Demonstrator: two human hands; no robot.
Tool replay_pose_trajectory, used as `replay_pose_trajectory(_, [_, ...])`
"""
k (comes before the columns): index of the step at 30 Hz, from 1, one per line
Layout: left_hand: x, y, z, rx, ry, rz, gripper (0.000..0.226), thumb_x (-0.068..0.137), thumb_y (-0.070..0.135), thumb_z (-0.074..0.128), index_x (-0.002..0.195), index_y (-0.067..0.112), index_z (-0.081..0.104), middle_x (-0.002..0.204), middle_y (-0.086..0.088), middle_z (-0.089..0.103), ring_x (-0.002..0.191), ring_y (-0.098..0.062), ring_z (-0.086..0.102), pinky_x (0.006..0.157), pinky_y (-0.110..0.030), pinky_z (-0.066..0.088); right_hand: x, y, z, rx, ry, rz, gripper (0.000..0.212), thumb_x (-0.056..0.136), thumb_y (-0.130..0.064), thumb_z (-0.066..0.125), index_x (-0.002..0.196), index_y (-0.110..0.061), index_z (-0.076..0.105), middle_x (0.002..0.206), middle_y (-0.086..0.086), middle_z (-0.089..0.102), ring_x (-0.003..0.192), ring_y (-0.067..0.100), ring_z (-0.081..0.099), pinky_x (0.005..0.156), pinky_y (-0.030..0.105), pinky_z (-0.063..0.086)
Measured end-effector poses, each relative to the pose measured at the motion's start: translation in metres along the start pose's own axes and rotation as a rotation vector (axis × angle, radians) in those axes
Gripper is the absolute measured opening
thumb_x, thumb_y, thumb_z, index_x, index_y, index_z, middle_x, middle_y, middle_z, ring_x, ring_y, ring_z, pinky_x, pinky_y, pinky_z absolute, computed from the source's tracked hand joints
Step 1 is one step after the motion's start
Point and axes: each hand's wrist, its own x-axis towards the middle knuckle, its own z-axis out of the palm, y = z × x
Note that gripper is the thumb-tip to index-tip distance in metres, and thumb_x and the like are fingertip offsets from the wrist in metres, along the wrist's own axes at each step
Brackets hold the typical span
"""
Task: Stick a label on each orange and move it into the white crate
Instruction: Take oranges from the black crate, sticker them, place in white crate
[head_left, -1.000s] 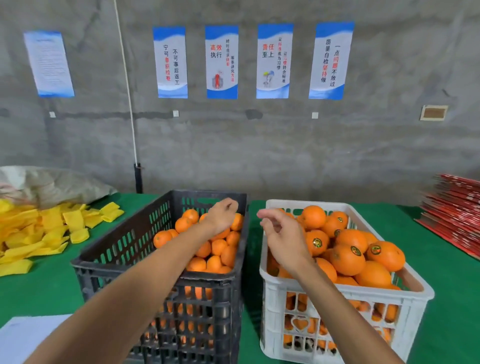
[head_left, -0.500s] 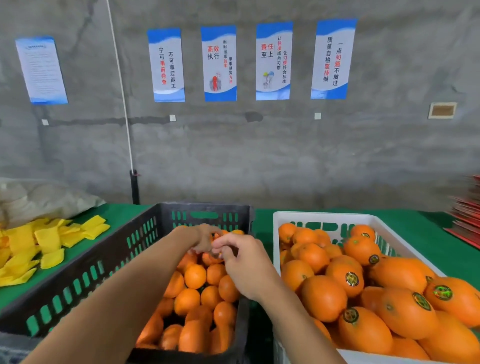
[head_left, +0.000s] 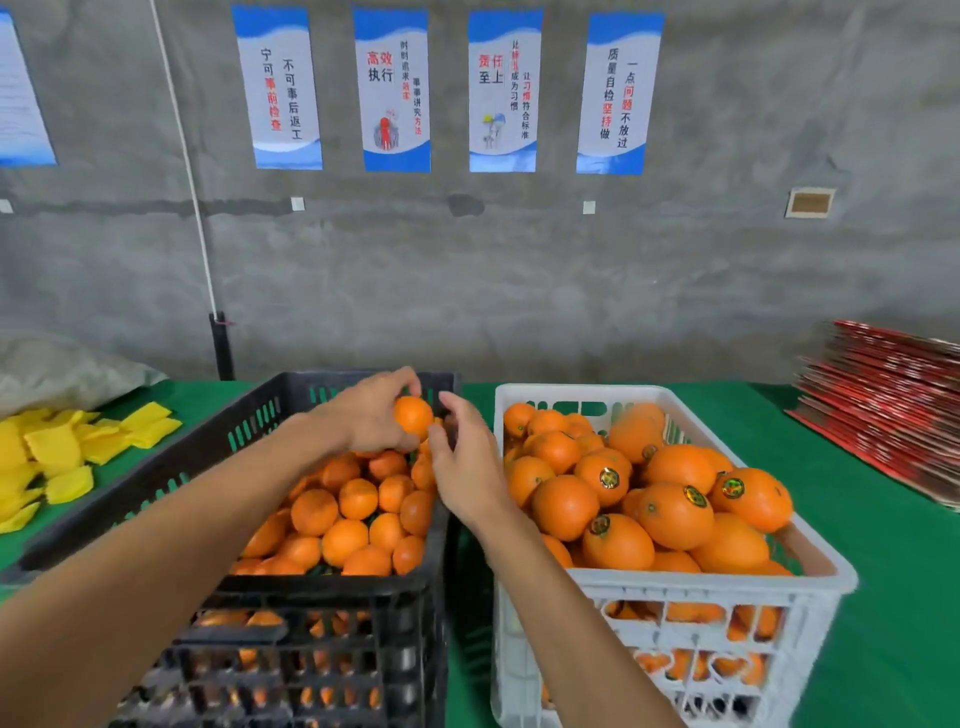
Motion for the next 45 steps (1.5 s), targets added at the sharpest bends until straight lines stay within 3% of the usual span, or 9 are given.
replay_pose_trajectory(6, [-0.095, 0.046, 0.001, -0.585, 0.339, 0.144, 0.053, 0.07, 0.04, 0.085, 0.114, 0.033, 0.056, 0.11, 0.008, 0.063, 0.06, 0.0, 0.054, 0.058, -0.016, 0.045, -0.063, -0.042, -0.022, 0.215, 0.209, -0.117, 0.045, 0.108, -0.044, 0.045, 0.149, -0.027, 0.049, 0.149, -0.009, 0.053, 0.138, 0.004, 0.046, 0.116, 0.038, 0.041])
replay_pose_trajectory(9, [-0.141, 0.076, 0.022, -0.638, 0.387, 0.206, 0.059, 0.074, 0.05, 0.079, 0.125, 0.039, 0.053, 0.122, 0.008, 0.061, 0.075, 0.001, 0.06, 0.065, -0.018, 0.049, -0.108, -0.051, -0.044, 0.246, 0.266, -0.183, 0.036, 0.107, -0.038, 0.051, 0.143, -0.031, 0.055, 0.144, -0.015, 0.056, 0.138, 0.004, 0.047, 0.115, 0.039, 0.042])
replay_pose_trajectory(13, [-0.193, 0.095, 0.072, -0.684, 0.315, 0.23, 0.064, 0.081, 0.035, 0.083, 0.135, 0.045, 0.05, 0.134, 0.01, 0.059, 0.121, -0.012, 0.063, 0.1, -0.037, 0.056, -0.171, -0.034, -0.064, 0.185, 0.231, -0.209, 0.038, 0.102, -0.041, 0.059, 0.138, -0.028, 0.063, 0.141, -0.019, 0.058, 0.137, 0.01, 0.049, 0.112, 0.033, 0.043])
replay_pose_trajectory(20, [-0.271, 0.076, 0.203, -0.834, 0.091, -0.128, 0.051, 0.085, 0.046, 0.081, 0.124, 0.055, 0.049, 0.116, 0.022, 0.062, 0.098, 0.008, 0.064, 0.075, -0.016, 0.056, -0.271, 0.066, -0.049, 0.143, -0.049, 0.079, 0.023, 0.102, -0.029, 0.062, 0.124, -0.034, 0.07, 0.125, -0.022, 0.068, 0.12, 0.002, 0.062, 0.103, 0.035, 0.052])
replay_pose_trajectory(23, [-0.288, 0.069, 0.242, -0.895, 0.07, -0.296, 0.054, 0.086, 0.049, 0.08, 0.128, 0.054, 0.047, 0.117, 0.022, 0.062, 0.094, 0.007, 0.066, 0.069, -0.011, 0.052, -0.292, 0.107, -0.048, -0.098, -0.223, 0.091, 0.026, 0.103, -0.025, 0.061, 0.127, -0.033, 0.066, 0.129, -0.018, 0.065, 0.121, -0.002, 0.058, 0.107, 0.037, 0.047])
replay_pose_trajectory(29, [-0.297, 0.058, 0.268, -0.961, 0.162, -0.395, 0.054, 0.082, 0.067, 0.069, 0.128, 0.064, 0.04, 0.111, 0.01, 0.067, 0.08, -0.011, 0.074, 0.066, -0.023, 0.058, -0.306, 0.128, -0.051, -0.421, -0.524, 0.07, 0.083, 0.089, -0.074, 0.047, 0.148, -0.017, 0.054, 0.158, -0.005, 0.045, 0.145, 0.012, 0.038, 0.122, 0.031, 0.028])
replay_pose_trajectory(36, [-0.3, 0.058, 0.272, -1.013, 0.185, -0.386, 0.06, 0.08, 0.069, 0.068, 0.133, 0.058, 0.043, 0.114, 0.007, 0.065, 0.079, -0.016, 0.076, 0.067, -0.024, 0.059, -0.305, 0.132, -0.046, -0.353, -0.387, 0.058, 0.037, 0.096, -0.041, 0.068, 0.127, -0.02, 0.074, 0.14, -0.01, 0.062, 0.126, 0.013, 0.051, 0.109, 0.033, 0.04])
replay_pose_trajectory(39, [-0.299, 0.056, 0.275, -1.011, 0.181, -0.385, 0.062, 0.078, 0.072, 0.068, 0.133, 0.058, 0.043, 0.114, 0.006, 0.064, 0.079, -0.017, 0.076, 0.071, -0.031, 0.064, -0.304, 0.135, -0.044, -0.198, -0.294, 0.163, 0.017, 0.095, -0.03, 0.072, 0.108, -0.025, 0.082, 0.126, -0.018, 0.068, 0.12, 0.001, 0.049, 0.098, 0.012, 0.04])
replay_pose_trajectory(45, [-0.299, 0.057, 0.276, -0.979, 0.175, -0.38, 0.065, 0.078, 0.074, 0.069, 0.134, 0.058, 0.042, 0.113, 0.009, 0.065, 0.082, -0.016, 0.076, 0.079, -0.043, 0.065, -0.298, 0.135, -0.039, -0.114, -0.169, 0.292, 0.012, 0.095, -0.019, 0.072, 0.094, -0.025, 0.084, 0.104, -0.024, 0.073, 0.107, -0.004, 0.054, 0.088, 0.005, 0.038])
